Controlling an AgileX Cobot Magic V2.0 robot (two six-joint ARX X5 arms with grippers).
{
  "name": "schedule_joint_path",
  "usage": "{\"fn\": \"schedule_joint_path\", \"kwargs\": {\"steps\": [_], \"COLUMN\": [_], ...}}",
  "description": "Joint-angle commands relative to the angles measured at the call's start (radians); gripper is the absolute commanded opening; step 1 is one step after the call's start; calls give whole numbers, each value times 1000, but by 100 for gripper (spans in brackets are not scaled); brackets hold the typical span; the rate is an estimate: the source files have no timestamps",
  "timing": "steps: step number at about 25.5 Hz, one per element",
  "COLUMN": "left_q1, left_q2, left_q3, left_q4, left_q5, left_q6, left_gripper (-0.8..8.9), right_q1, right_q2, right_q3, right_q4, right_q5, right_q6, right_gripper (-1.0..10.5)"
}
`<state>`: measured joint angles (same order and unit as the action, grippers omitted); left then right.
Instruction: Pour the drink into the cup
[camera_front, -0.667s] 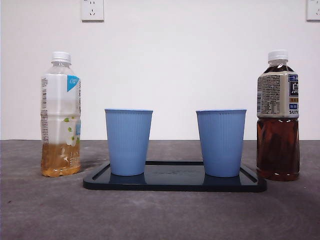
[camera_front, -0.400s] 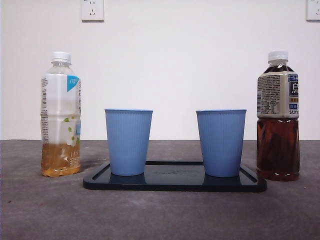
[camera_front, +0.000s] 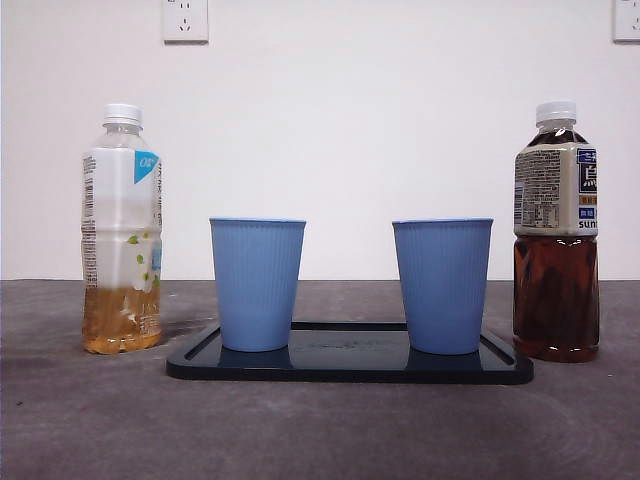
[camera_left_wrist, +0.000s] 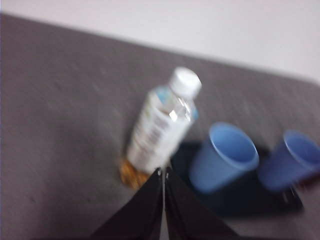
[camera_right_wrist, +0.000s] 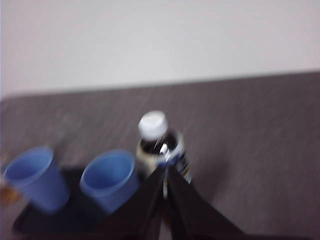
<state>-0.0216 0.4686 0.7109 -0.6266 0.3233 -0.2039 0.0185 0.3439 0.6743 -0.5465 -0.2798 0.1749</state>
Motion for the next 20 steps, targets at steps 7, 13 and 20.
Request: {"fn": "schedule_joint_path", "kwargs": {"steps": [7,13,20], "left_q1": [-10,-12,-12], "left_q2": [89,87,87], "left_q3": [74,74,74], "left_q4": [-73,-93,-92], "left_q5": [88,89,89], "left_q6": [125,132,132], "left_gripper": [8,100,469], "right_q1": [-1,-1,0], "right_q2": [88,88,88], "right_q3": [73,73,73], "right_q4": [-175,-179,-170], "right_q5": [-42,-41,-36], "right_q6": [-127,-130,-75], "right_gripper": [10,14,402]}}
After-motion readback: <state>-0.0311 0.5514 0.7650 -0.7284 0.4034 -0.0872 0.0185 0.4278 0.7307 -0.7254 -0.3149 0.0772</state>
